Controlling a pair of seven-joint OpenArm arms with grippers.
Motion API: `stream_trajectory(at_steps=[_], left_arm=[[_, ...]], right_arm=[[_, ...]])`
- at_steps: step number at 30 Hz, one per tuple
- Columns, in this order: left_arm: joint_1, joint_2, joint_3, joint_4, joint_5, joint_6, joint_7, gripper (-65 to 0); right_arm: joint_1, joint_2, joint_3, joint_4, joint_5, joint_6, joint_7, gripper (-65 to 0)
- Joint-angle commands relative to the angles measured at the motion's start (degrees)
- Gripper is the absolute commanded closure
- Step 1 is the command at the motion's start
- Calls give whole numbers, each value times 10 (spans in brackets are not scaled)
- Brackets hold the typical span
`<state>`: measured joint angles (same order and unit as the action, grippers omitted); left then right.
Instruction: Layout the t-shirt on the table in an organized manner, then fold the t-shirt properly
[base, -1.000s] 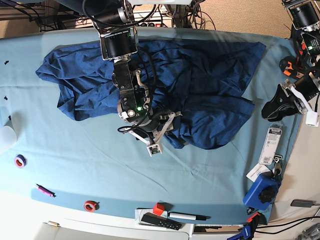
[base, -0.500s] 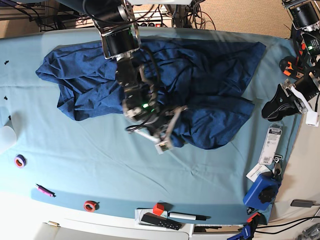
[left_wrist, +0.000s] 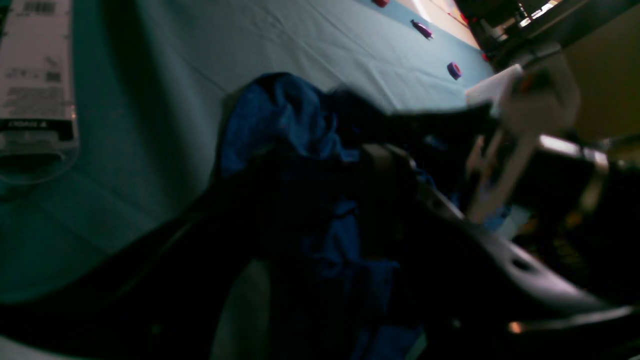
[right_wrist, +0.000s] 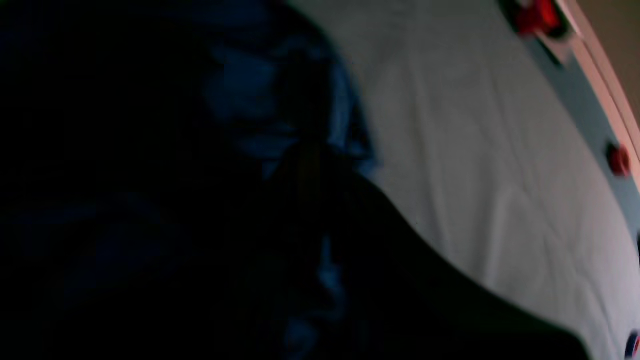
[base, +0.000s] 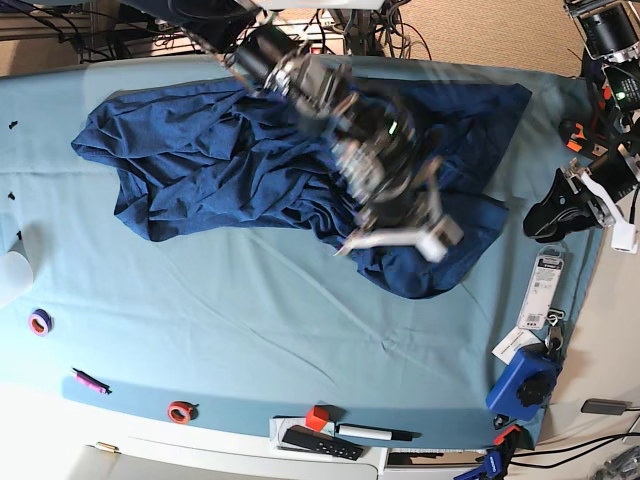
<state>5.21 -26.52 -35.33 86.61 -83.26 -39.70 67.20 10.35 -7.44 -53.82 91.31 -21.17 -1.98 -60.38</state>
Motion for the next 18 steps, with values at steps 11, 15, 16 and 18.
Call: stream_trajectory(at_steps=[11,15,16,18], left_arm=[[-39,-12,-4,9,-17,-3,-12,-244],[-49,-14,-4,9,-8,-3,-13,-244],[-50,-15,-4,9,-7,-3,-13,-244],[-51,-14,-4,9,-7,-3,-13,-244]], right_arm=[[-8,-7,-106,13,-6,-4,60,0],[-7,-7,-106,13,51,-1,111,0],[-7,-7,-106,13,69,9,122,0],[-7,-7,-106,13,97,34,146,0]])
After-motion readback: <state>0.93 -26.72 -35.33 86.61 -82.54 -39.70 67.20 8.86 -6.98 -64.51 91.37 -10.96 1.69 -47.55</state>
